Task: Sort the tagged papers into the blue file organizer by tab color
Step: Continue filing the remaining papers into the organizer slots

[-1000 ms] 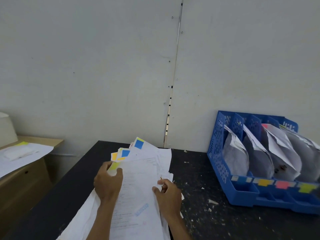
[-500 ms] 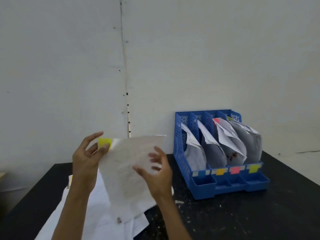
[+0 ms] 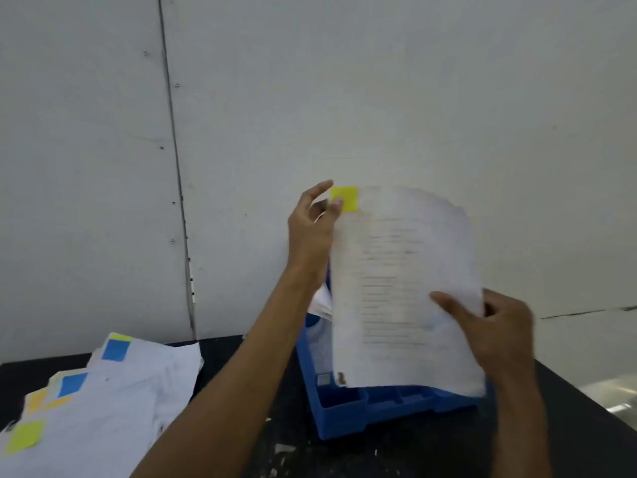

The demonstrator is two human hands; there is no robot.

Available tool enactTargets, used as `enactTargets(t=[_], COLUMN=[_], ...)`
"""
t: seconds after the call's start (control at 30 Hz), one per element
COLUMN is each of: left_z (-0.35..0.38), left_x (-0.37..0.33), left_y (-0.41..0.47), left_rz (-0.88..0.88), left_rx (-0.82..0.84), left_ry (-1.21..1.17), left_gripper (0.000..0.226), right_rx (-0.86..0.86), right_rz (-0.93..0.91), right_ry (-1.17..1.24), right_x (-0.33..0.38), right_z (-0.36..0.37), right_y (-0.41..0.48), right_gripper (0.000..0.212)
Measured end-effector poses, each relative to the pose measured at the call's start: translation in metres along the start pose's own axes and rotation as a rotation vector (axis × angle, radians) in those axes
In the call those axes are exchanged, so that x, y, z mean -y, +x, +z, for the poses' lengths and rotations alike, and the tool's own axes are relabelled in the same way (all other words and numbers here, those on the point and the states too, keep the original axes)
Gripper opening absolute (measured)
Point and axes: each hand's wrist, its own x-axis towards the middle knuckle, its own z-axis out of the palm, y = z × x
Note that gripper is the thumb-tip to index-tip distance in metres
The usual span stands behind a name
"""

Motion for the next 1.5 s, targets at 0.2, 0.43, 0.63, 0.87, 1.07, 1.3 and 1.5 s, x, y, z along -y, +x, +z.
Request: enactTargets(t=[0.2,0.43,0.63,0.87,1.07,1.3,1.5], left_z=[0.097,0.148,0.156,0.147,0.128,0.139,0.142], left_x=[0.074,0.164,0.202,0.206,0.217,0.218,0.220], left_y=[-0.014,-0.026,-0.001,0.062,0.070,0.067,0.069], left_rz=[-0.254,-0.701,-0.675,-0.734,-0.710,-0.652,-0.673], left_rx=[-0.025,0.049,0.025,0.109,0.185,0.193,0.164], left_ry=[-0.001,0.094,-0.215,-0.246,-0.165,-0.162,-0.192], left_gripper=[0.022,0.074,0.076,0.064,0.073,0.101,0.098], right_rx=[-0.468,-0.513,-0.487,-0.427,-0.177,-0.116,0.262], right_rz=[-0.106,-0.158,-0.236,-0.358,-0.142,-0.023,0.324], right_ry=[-0.121,-0.157,-0.213,-0.300,-0.444,-0.393,-0.790], right_x=[-0.027,-0.032,-0.038,-0.073,-0.140,-0.162,-0.171], right_z=[-0.046,-0.046,-0.034,0.003,0.055,0.079,0.079], right_y=[0.024,0.042,0.045,0.058,0.060,0.054,0.044], right_gripper=[0.040,0.032,0.032,0.018,0.031,0.031,0.014])
